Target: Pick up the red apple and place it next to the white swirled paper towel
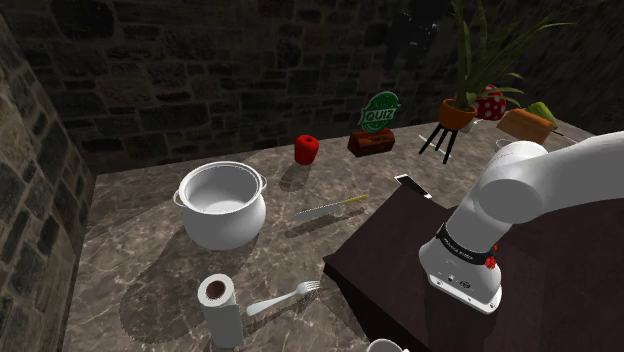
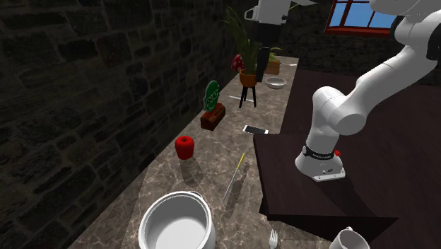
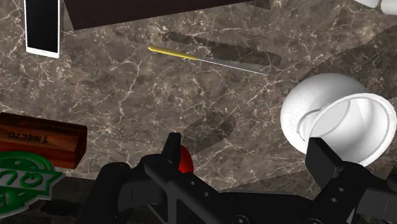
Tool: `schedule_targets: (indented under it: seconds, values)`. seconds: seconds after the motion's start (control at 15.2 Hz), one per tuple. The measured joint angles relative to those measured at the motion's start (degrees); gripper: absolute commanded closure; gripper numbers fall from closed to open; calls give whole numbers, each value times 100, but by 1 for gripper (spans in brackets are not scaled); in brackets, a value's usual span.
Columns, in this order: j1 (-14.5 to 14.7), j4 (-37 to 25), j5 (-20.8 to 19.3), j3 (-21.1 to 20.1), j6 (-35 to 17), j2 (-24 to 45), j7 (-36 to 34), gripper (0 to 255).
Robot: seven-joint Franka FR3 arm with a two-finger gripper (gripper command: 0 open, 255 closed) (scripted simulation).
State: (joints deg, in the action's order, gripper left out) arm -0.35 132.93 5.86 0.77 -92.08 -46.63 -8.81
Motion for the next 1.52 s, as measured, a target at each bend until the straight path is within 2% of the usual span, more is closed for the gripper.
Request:
schedule_targets:
  seconds: [0.26, 0.66, 1.12, 1.52]
  values:
    - [29, 157, -95, 130, -341, 186, 312, 0]
    - [108, 571, -316, 515, -1451, 867, 1212, 0]
    - [251, 558, -395, 990, -2721, 2113, 2320, 0]
    - [428, 249, -187, 1301, -3685, 3368, 3289, 0]
